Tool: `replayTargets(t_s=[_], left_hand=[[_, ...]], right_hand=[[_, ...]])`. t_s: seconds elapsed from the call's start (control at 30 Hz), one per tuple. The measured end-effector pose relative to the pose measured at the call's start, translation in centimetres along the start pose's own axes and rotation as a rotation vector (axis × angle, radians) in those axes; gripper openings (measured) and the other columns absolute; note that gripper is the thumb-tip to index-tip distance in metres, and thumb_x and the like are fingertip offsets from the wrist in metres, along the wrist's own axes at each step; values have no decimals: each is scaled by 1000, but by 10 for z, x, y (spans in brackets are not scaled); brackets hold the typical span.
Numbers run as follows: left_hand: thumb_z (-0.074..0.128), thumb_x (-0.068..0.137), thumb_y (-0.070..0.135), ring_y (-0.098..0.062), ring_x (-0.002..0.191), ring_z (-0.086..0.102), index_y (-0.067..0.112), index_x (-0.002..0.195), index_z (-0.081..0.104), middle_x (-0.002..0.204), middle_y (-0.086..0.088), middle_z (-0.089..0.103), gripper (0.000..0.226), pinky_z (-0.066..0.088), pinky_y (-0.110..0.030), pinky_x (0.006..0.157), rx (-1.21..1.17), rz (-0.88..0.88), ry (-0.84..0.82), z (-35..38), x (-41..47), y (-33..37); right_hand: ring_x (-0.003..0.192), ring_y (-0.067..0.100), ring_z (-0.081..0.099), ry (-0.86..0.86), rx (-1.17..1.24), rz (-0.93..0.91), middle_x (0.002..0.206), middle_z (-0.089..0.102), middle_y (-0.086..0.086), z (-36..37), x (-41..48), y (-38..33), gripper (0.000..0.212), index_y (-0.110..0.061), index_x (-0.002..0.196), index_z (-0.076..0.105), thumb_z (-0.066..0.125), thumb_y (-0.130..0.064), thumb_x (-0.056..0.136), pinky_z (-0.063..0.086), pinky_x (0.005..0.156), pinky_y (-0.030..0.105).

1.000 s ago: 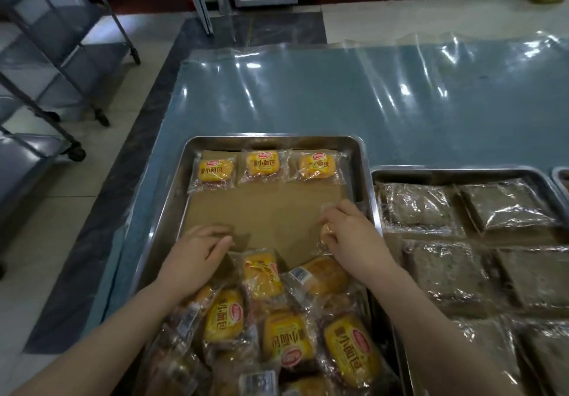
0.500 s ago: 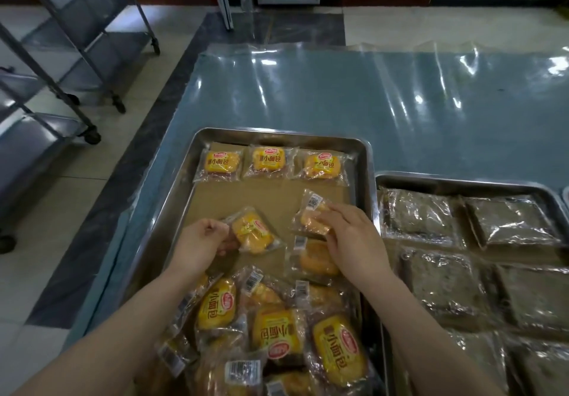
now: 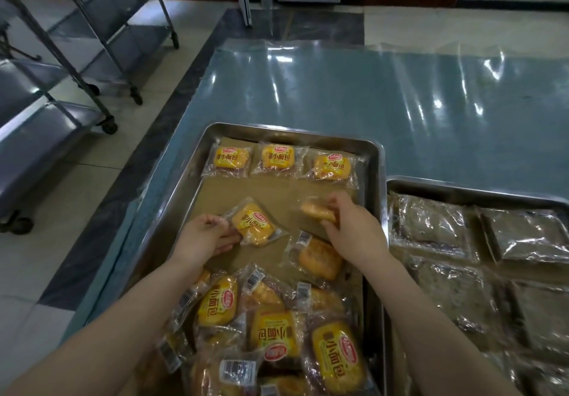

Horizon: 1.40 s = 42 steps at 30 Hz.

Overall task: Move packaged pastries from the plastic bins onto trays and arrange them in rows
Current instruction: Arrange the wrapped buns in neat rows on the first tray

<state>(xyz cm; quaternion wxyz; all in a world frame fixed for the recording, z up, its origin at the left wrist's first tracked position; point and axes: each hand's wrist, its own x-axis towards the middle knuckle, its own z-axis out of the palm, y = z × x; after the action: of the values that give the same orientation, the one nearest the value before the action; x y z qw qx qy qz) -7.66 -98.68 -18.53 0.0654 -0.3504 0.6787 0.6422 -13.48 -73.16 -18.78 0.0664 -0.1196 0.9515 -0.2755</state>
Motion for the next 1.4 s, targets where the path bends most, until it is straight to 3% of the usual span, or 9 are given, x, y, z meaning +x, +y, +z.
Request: replayTargets(t_s=[0.1, 0.2, 0.3, 0.47, 0.73, 0.9, 1.1, 1.2, 1.4], left_hand=[[51, 96, 13, -20, 84, 71, 3, 105, 51, 97, -13, 70, 14, 55, -29, 72, -66, -8, 6, 0, 5, 5], [57, 93, 16, -19, 93, 68, 13, 110, 49, 109, -10, 67, 19, 53, -38, 86, 39, 40, 32, 0, 6, 6], [60, 90, 18, -18, 121, 50, 23, 133, 40, 136, 0, 48, 48, 42, -41, 101, 394, 261, 136, 1, 5, 4], [59, 89, 18, -10, 128, 41, 30, 131, 47, 140, 7, 45, 46, 33, -26, 100, 769, 672, 108, 6, 5, 4], [60, 85, 32, 1, 134, 17, 40, 130, 42, 141, 21, 31, 49, 18, -32, 110, 971, 806, -139, 17, 16, -5], [70, 77, 34, -5, 140, -1, 46, 139, 7, 150, 19, 4, 89, -1, -33, 113, 1112, 740, -222, 18, 23, -10], [58, 86, 43, -10, 136, -33, 50, 142, -9, 150, 10, -31, 88, -14, -35, 109, 1240, 687, -354, 10, 24, -20], [57, 89, 37, -12, 139, -26, 48, 145, 0, 153, 8, -25, 81, -9, -33, 111, 1271, 755, -296, 4, 20, -20], [79, 72, 10, -31, 118, 54, 11, 119, 64, 129, -12, 57, 50, 45, -49, 98, 1167, 1093, -39, 0, 6, -25]], right_hand=[[75, 8, 57, -79, 198, 119, 91, 58, -10, -5, 11, 2, 27, -23, 117, 51, 57, -33, 93, 48, 67, 25], [87, 16, 59, -47, 60, 158, 98, 62, -1, -5, 19, 2, 29, -15, 119, 55, 53, -31, 95, 50, 76, 32], [116, 29, 47, 119, -199, 47, 130, 51, 8, 0, 19, -4, 47, -17, 133, 47, 58, -35, 92, 43, 97, 41], [120, 21, 45, 25, -222, 4, 128, 54, -4, 12, 16, -4, 55, -30, 133, 51, 55, -58, 86, 39, 98, 41], [125, 22, 44, -55, -144, -175, 134, 51, -4, 12, 9, -1, 33, -23, 114, 62, 58, -4, 88, 37, 103, 37], [116, 28, 42, -66, -186, -9, 130, 45, 2, 4, -5, 1, 35, -30, 123, 60, 51, -46, 93, 43, 94, 39], [110, 25, 45, 20, -425, -13, 121, 47, 6, 4, -12, -4, 55, -21, 127, 54, 46, -60, 89, 43, 88, 36], [126, 25, 41, -8, -331, -194, 135, 46, 2, 7, -13, 1, 49, -25, 133, 49, 62, -39, 88, 39, 98, 39], [142, 29, 20, -128, -348, -266, 153, 30, 0, 16, -12, 3, 57, -37, 145, 28, 52, -22, 96, 30, 110, 47]])
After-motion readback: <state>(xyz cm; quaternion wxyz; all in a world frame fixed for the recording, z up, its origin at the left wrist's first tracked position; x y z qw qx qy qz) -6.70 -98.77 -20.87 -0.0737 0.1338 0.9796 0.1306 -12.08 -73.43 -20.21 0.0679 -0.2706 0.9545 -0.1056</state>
